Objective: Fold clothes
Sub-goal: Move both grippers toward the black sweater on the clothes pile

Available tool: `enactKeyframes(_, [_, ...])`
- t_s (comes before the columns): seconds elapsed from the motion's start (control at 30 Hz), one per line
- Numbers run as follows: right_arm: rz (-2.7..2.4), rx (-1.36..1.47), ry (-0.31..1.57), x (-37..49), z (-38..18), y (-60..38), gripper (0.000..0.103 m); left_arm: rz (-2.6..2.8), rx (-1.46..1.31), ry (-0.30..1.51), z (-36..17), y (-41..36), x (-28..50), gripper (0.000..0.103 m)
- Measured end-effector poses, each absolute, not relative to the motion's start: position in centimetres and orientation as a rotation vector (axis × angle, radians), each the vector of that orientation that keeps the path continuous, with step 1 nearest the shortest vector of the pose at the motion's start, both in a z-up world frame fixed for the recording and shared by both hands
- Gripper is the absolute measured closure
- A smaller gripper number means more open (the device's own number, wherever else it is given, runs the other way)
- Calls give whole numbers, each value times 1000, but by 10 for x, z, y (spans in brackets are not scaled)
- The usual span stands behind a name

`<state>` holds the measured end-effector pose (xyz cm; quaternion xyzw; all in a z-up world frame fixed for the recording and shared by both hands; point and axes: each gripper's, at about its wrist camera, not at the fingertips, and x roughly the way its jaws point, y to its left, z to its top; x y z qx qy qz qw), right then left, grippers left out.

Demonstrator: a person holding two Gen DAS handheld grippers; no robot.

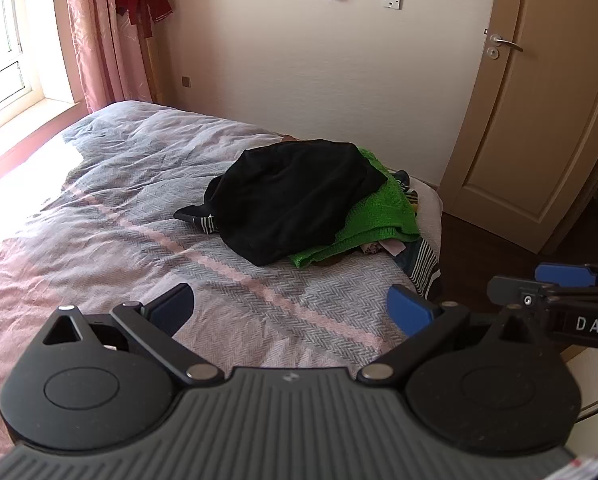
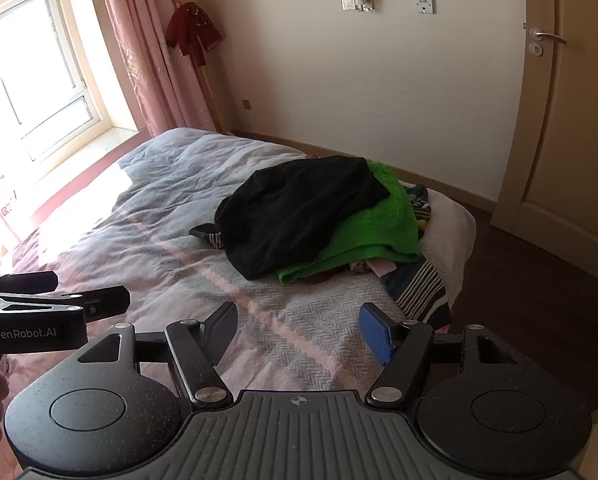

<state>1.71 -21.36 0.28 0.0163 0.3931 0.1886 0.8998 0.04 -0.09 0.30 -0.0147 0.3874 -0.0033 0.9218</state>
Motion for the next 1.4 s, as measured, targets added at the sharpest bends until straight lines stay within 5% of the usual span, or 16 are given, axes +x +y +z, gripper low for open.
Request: enactKeyframes(1.4, [315, 48, 859, 22, -17, -188, 39, -73, -22, 837, -17, 29, 20, 2])
